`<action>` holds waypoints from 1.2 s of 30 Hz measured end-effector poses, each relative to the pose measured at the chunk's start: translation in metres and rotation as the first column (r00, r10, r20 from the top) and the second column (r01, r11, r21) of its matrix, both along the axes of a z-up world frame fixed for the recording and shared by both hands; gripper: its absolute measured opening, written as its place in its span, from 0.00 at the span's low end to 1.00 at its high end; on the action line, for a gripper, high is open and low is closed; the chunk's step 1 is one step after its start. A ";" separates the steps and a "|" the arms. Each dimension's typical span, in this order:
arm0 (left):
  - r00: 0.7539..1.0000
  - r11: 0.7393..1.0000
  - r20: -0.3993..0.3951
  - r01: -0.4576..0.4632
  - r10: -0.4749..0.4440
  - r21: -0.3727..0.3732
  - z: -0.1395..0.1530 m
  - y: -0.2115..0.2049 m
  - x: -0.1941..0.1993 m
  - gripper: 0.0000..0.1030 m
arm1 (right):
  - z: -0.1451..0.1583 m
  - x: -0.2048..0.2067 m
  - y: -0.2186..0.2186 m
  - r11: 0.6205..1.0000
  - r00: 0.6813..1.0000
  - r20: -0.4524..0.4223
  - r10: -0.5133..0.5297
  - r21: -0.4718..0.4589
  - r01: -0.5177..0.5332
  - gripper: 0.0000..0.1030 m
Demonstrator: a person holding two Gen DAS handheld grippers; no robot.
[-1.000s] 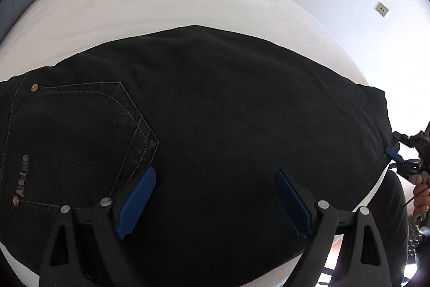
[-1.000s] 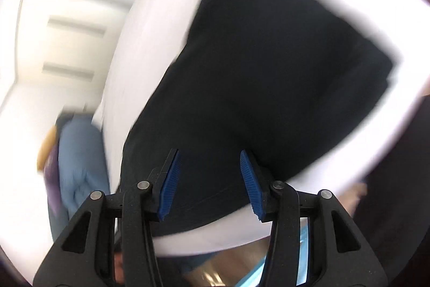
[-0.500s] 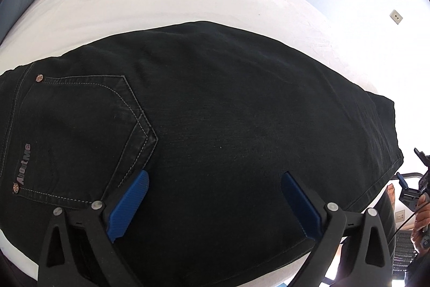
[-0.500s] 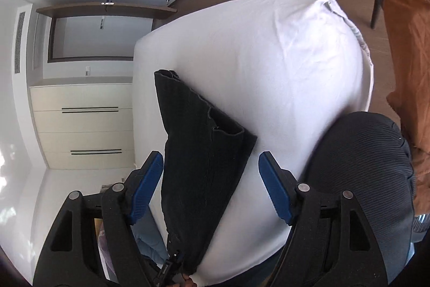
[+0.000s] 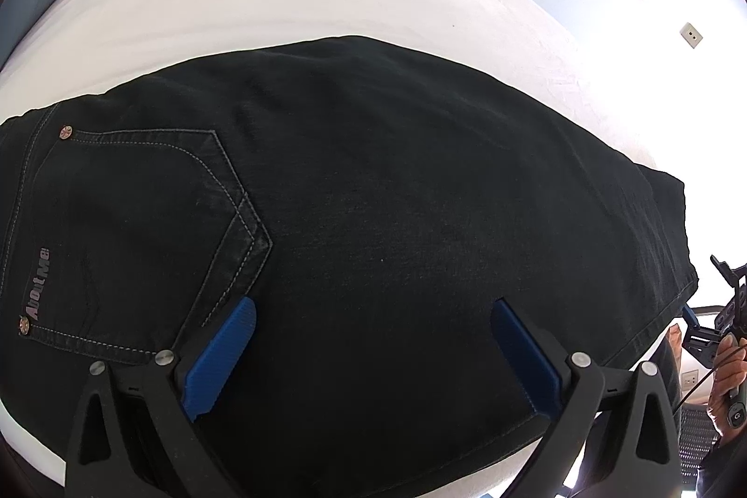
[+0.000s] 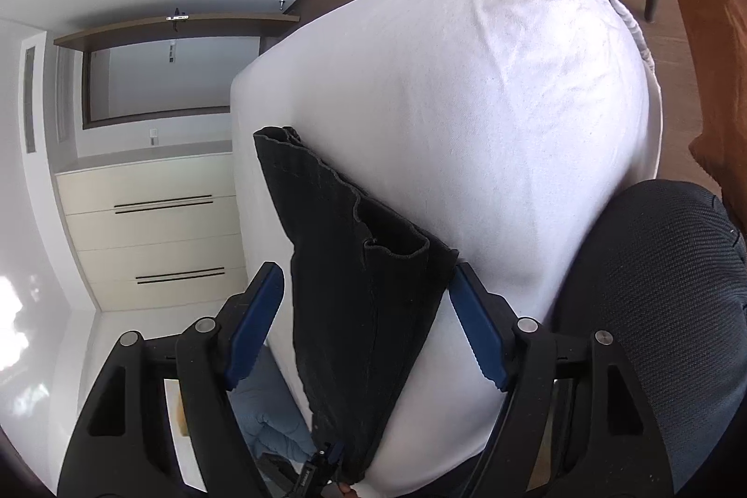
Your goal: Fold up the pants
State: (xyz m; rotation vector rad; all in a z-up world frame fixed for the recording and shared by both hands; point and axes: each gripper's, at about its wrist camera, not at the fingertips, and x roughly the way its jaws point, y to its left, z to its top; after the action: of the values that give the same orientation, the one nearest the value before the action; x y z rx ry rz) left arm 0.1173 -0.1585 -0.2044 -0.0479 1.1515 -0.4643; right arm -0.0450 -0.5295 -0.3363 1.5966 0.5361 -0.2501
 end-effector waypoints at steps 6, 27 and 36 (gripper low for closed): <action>1.000 1.000 -0.001 -0.001 0.001 -0.003 -0.002 0.002 -0.001 0.99 | -0.002 -0.013 0.006 0.997 0.993 0.101 -0.060 0.062 0.054 0.67; 1.000 1.000 -0.008 0.001 -0.001 0.002 0.001 0.006 -0.001 0.99 | -0.013 0.006 0.008 0.989 0.977 0.159 -0.141 0.064 0.132 0.16; 0.999 0.997 0.006 -0.034 0.035 -0.075 0.021 0.007 0.000 0.90 | 0.002 0.012 -0.004 0.994 0.989 0.100 -0.105 -0.023 0.108 0.12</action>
State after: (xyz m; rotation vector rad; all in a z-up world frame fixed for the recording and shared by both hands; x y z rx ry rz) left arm 0.1175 -0.1519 -0.1836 -0.1306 1.1241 -0.4764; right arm -0.0332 -0.5334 -0.3340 1.6034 0.3705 -0.2565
